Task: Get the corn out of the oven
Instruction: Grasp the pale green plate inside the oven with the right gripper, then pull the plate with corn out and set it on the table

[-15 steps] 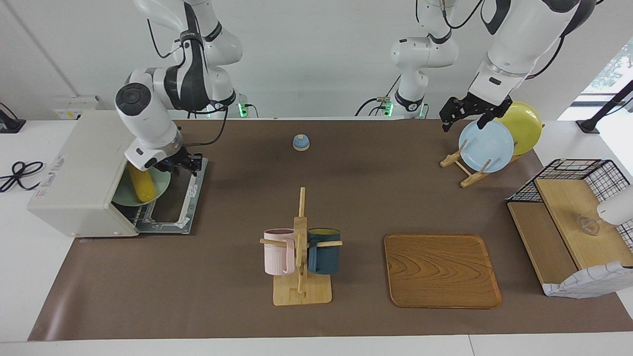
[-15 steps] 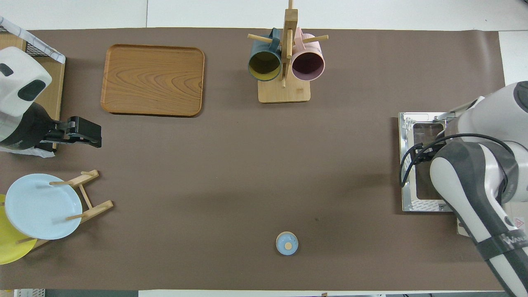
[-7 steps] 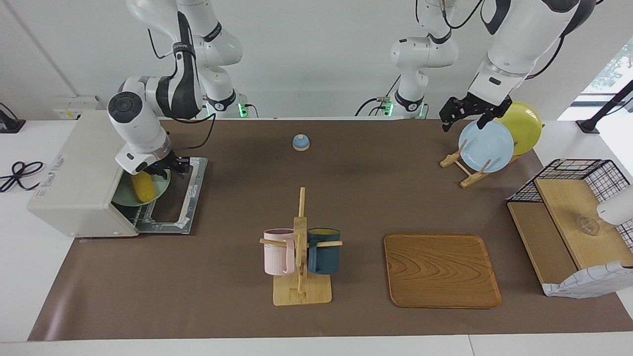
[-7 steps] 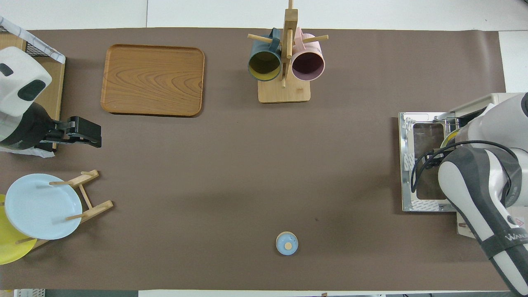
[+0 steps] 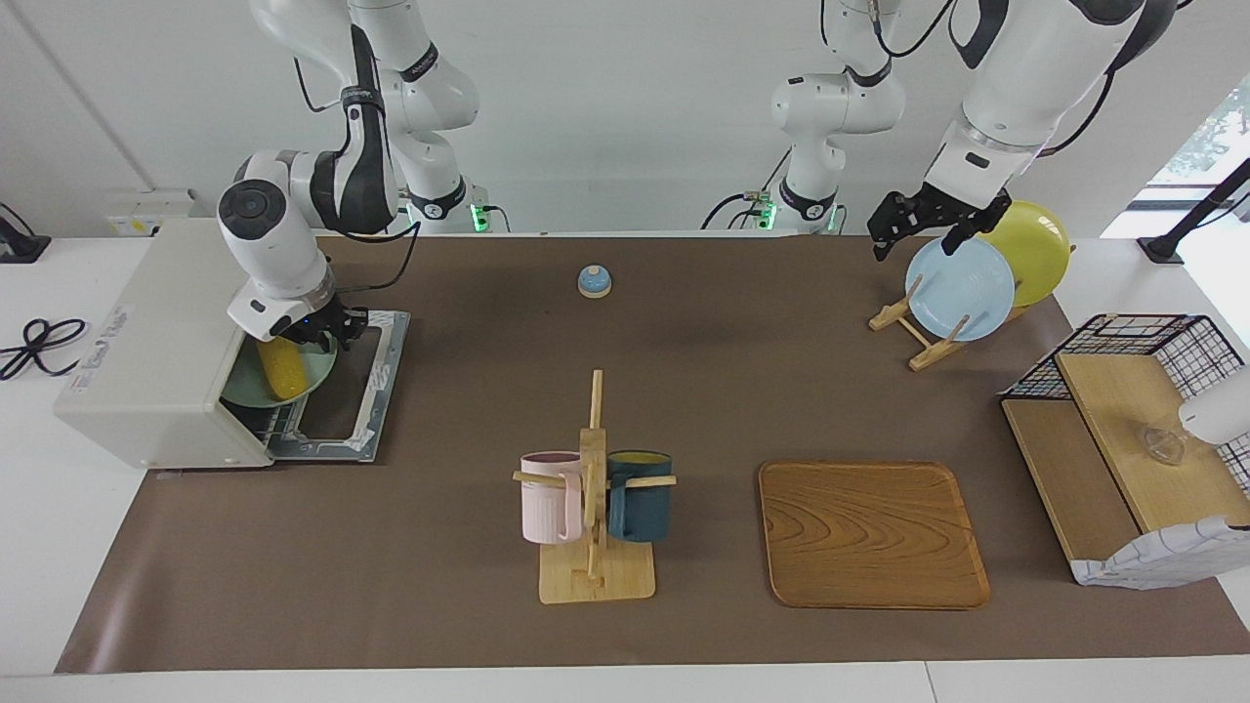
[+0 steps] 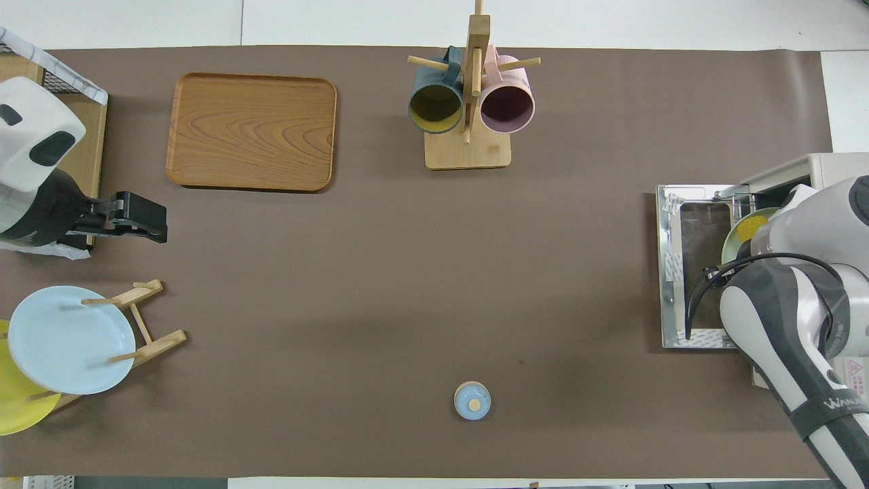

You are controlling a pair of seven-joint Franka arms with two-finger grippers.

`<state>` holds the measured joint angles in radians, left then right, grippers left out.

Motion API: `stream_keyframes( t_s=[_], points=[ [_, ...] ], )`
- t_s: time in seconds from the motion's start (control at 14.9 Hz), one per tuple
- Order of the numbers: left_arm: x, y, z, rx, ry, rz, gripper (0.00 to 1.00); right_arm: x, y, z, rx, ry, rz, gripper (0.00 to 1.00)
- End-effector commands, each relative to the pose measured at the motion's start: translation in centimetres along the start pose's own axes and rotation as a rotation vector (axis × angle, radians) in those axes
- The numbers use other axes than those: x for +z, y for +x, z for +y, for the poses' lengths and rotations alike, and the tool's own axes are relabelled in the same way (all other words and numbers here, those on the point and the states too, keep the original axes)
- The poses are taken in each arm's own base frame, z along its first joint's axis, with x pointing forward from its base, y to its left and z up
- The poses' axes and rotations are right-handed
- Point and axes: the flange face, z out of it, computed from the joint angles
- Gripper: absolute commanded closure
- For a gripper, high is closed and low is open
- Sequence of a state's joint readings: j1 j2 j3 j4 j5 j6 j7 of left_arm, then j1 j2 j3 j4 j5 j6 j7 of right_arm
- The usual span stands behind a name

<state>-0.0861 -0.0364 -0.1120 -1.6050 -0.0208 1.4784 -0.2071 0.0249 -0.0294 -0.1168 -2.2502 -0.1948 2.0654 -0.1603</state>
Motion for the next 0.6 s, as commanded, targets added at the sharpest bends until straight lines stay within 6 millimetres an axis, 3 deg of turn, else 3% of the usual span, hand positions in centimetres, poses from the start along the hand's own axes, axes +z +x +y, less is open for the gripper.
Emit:
stream_keyframes(
  t_s=[0.0, 0.13, 0.27, 0.4, 0.54],
  points=[
    [-0.2, -0.1, -0.3, -0.001, 0.009, -0.009, 0.0, 0.0, -1.0, 0.1, -0.027, -0.02, 0.024, 0.83],
    [-0.2, -0.1, -0.3, -0.001, 0.007, -0.01, 0.0, 0.1, -1.0, -0.1, -0.031, -0.022, 0.023, 1.0],
    [-0.2, -0.1, -0.3, -0.001, 0.009, -0.009, 0.0, -0.4, -0.6, -1.1, -0.059, -0.038, 0.02, 1.0],
    [-0.2, -0.1, -0.3, -0.001, 0.009, -0.009, 0.0, -2.4, 1.0, -5.1, -0.123, -0.086, 0.029, 1.0],
    [-0.2, -0.1, -0.3, -0.001, 0.009, -0.009, 0.0, -4.6, 2.0, -10.2, -0.07, -0.112, 0.015, 1.0]
  ],
)
